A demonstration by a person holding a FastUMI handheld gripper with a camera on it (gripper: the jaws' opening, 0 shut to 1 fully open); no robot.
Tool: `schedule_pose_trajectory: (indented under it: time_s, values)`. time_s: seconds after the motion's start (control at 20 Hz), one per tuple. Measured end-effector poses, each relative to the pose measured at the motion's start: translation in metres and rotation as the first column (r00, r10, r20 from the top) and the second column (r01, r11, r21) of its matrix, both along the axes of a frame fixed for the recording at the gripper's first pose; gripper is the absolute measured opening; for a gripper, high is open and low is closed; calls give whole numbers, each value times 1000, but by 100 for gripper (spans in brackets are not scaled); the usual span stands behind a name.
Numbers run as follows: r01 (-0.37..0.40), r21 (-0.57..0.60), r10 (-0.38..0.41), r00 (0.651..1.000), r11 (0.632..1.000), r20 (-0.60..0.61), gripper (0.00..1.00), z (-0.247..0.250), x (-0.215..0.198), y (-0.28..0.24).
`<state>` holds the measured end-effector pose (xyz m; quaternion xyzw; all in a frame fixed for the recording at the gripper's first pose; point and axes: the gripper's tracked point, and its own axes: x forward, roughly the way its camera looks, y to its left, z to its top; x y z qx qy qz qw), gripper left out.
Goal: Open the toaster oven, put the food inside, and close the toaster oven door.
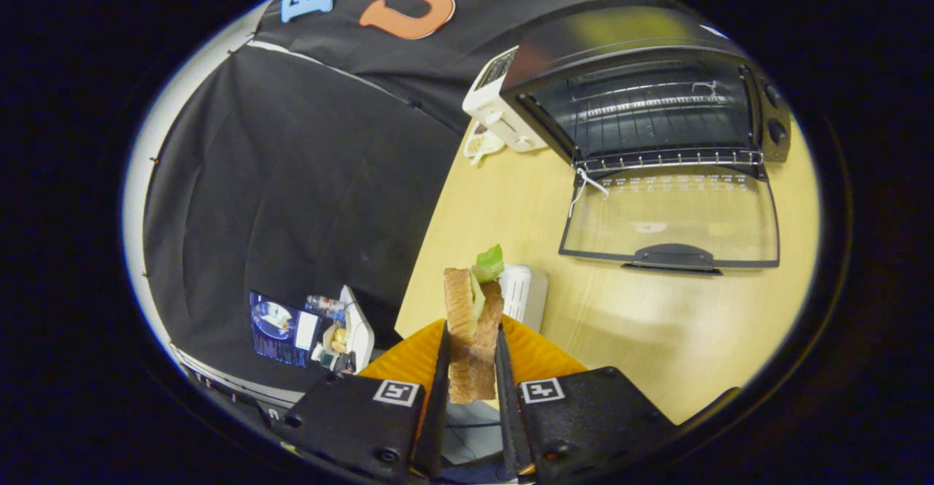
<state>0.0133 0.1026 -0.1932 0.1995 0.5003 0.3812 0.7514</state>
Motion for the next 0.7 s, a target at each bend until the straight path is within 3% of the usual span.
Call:
schedule_pose_trajectory:
  time_s: [0.2, 0.4, 0.55, 0.7]
  values:
    - [116, 115, -117, 993, 986, 1, 37, 3, 35, -25]
    - [260, 227, -263, 965, 939, -18, 37, 0, 73, -48]
    - [367, 336, -376, 926, 867, -41, 37, 2, 101, -59]
    - [489, 451, -522, 851, 746, -60, 37, 8, 141, -80]
